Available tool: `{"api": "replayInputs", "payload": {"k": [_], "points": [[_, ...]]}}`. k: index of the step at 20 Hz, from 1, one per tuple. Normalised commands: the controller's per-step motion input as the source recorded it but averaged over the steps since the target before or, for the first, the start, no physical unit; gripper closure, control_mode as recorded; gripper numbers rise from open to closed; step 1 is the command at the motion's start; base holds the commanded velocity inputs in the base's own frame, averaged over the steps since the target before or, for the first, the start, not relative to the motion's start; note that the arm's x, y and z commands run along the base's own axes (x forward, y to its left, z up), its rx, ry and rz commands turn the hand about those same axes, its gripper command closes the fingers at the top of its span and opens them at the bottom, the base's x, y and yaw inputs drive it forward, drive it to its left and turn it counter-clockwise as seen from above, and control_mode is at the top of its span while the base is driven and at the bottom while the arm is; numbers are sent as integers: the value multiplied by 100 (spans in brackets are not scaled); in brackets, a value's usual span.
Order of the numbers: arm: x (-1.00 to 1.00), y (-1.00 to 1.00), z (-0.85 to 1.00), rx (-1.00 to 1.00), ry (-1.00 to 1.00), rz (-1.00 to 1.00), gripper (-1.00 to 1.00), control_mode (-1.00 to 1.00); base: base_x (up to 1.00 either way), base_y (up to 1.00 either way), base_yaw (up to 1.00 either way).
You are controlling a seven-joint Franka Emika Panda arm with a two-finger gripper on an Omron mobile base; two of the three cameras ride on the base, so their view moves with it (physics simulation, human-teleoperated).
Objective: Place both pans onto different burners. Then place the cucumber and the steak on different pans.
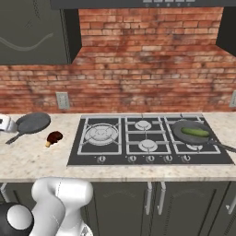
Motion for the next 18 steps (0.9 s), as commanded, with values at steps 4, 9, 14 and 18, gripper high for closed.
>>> {"api": "replayInputs", "payload": {"k": [4, 9, 14, 18], "points": [[20, 11, -25, -2, -9, 5, -100, -100, 0, 0, 0], [24, 10, -2, -1, 0, 0, -100, -100, 0, 0, 0], [23, 25, -3, -1, 4, 0, -100, -100, 0, 0, 0], [12, 32, -11, -4, 9, -3, -100, -100, 0, 0, 0]]}}
